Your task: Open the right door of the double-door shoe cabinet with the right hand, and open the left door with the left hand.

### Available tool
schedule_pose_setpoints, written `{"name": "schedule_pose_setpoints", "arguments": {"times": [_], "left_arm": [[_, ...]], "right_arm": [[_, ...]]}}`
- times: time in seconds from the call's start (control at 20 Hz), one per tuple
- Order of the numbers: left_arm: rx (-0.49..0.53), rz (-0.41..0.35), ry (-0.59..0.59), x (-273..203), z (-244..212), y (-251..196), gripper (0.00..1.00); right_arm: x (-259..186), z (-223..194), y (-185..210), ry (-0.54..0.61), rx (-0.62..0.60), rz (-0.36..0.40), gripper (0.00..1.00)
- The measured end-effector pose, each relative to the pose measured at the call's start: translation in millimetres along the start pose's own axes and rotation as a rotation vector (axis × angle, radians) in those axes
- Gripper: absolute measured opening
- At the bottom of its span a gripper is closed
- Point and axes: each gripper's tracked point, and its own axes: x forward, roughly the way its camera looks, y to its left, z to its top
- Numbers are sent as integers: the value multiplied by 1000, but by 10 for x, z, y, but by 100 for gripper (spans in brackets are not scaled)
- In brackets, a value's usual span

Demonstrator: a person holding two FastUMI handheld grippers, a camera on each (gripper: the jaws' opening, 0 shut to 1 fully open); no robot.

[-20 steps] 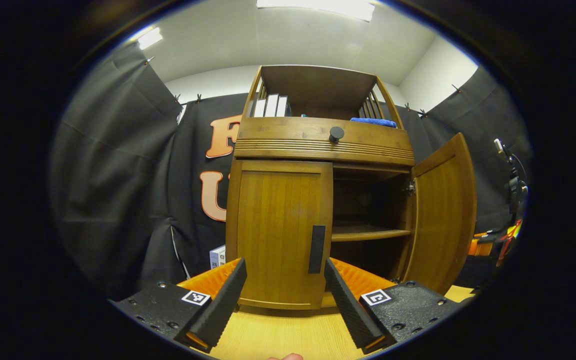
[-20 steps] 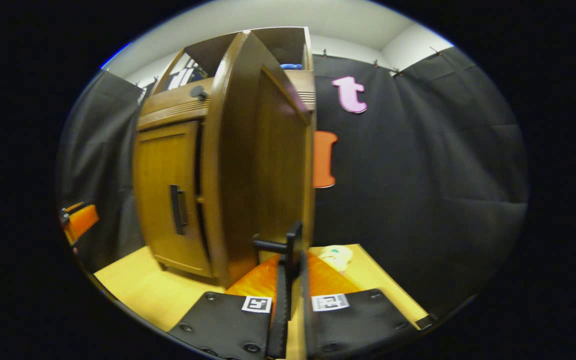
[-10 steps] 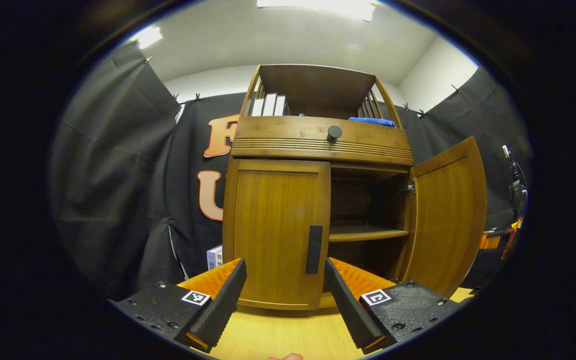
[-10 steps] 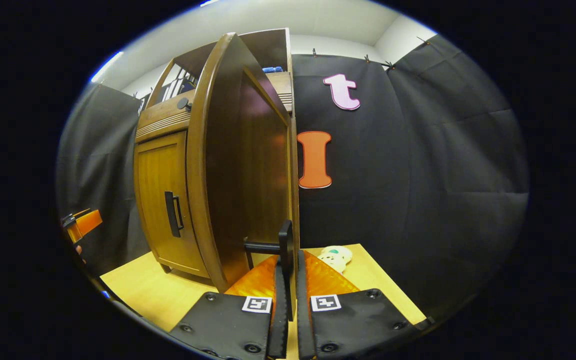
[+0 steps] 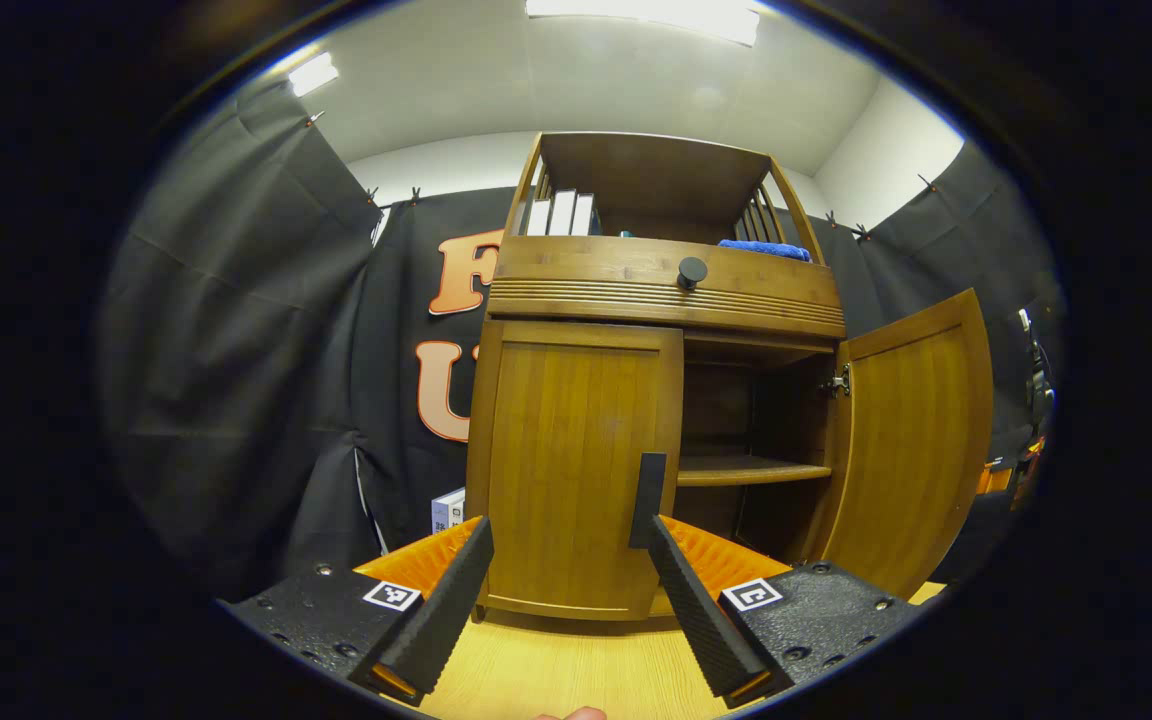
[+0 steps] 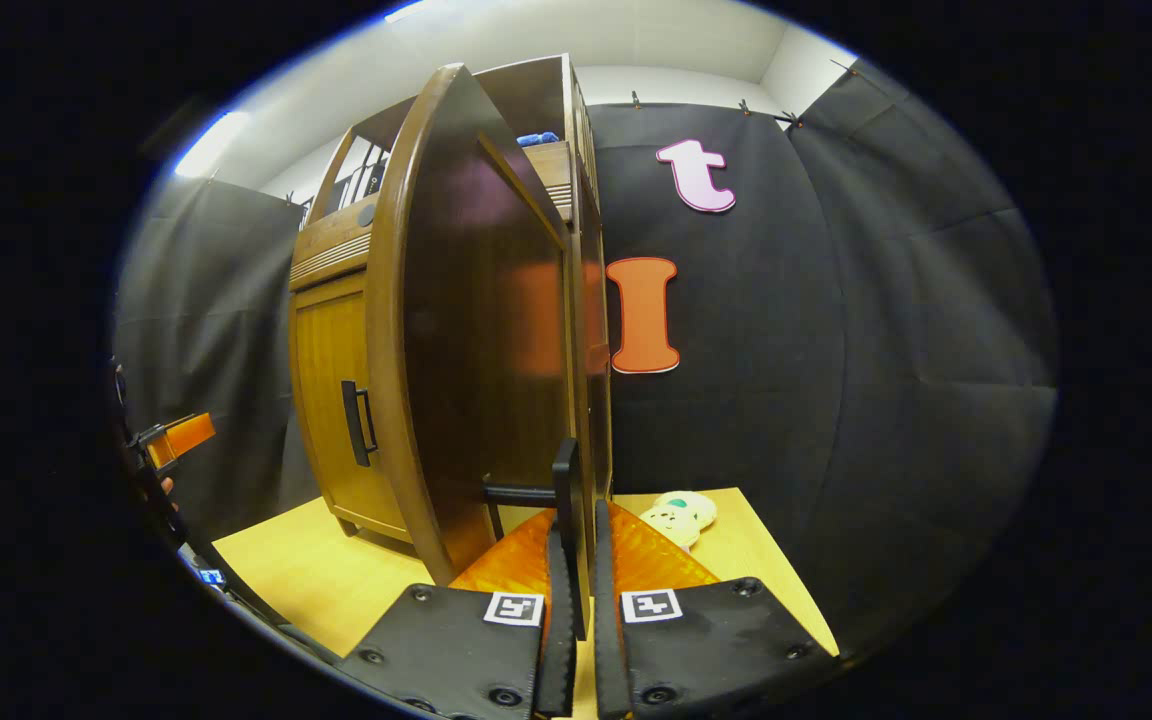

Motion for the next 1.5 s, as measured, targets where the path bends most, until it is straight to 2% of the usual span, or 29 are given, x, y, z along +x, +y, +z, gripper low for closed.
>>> {"name": "schedule_pose_setpoints", "arguments": {"times": [0.1, 0.15, 0.2, 0.35, 0.4, 0.5, 0.55, 0.6, 0.65, 0.7, 0.75, 0.8, 0.85, 0.9, 0.95, 1.0, 1.05, 1.1, 1.2, 1.25, 1.35, 1.4, 1.45, 1.5], "left_arm": [[-9, 7, -1, -9, 7, 28, 95], [-12, 9, -3, -22, 1, 36, 95], [-13, 10, -2, -30, 2, 42, 92], [-16, 9, 1, -56, -8, 54, 92], [-18, 7, 3, -63, -9, 54, 92], [-13, 11, 4, -83, -20, 73, 92], [-7, 14, 5, -92, -23, 90, 92], [-2, 17, 6, -92, -29, 106, 92], [1, 20, 6, -98, -34, 123, 92], [2, 24, 7, -96, -40, 145, 92], [2, 26, 9, -90, -58, 155, 92], [1, 26, 13, -77, -74, 164, 92], [-1, 23, 21, -62, -97, 160, 92], [1, 17, 26, -42, -120, 150, 95], [6, 13, 30, -25, -137, 142, 92], [12, 12, 34, -3, -161, 145, 95], [12, 6, 39, 11, -192, 132, 92], [7, -6, 46, 43, -221, 102, 92], [-6, -27, 51, 100, -253, 36, 95], [-11, -38, 48, 110, -243, -1, 94], [-10, -64, 46, 135, -246, -78, 92], [-9, -76, 42, 153, -251, -110, 95], [-12, -85, 38, 150, -257, -135, 92], [-17, -93, 39, 173, -266, -159, 95]], "right_arm": [[0, 4, -68, 5, -1, 20, 10], [5, -1, -84, 8, -3, 28, 15], [15, 3, -90, 7, -4, 37, 15], [15, 11, -96, -2, -2, 53, 15], [20, 17, -75, -9, -2, 56, 10], [21, 18, -48, -18, -17, 62, 22], [15, 12, -66, -17, -22, 60, 6], [-3, -2, -58, -18, -19, 66, 3], [-16, -5, -66, -24, -13, 60, 13], [-46, -15, -91, -25, -2, 45, 13], [-162, -22, -105, -17, 10, 24, 21], [-201, -42, -127, -8, 22, 5, 3], [-253, -84, -150, -1, 32, -10, 2], [-308, -118, -186, 4, 35, -36, 15], [-395, -161, -220, 13, 41, -61, 29], [-445, -172, -244, 16, 43, -97, 23], [-519, -188, -267, 16, 40, -126, 22], [-590, -188, -264, 17, 36, -155, 16], [-816, -155, -240, 3, 27, -214, 29], [-917, -139, -205, -3, 22, -243, 3], [-1060, -81, -38, -18, 1, -273, 3], [-1085, -73, 61, -20, -11, -284, 16], [-1109, -47, 208, -26, -23, -281, 16], [-1121, -5, 380, -40, -28, -267, 16]]}}
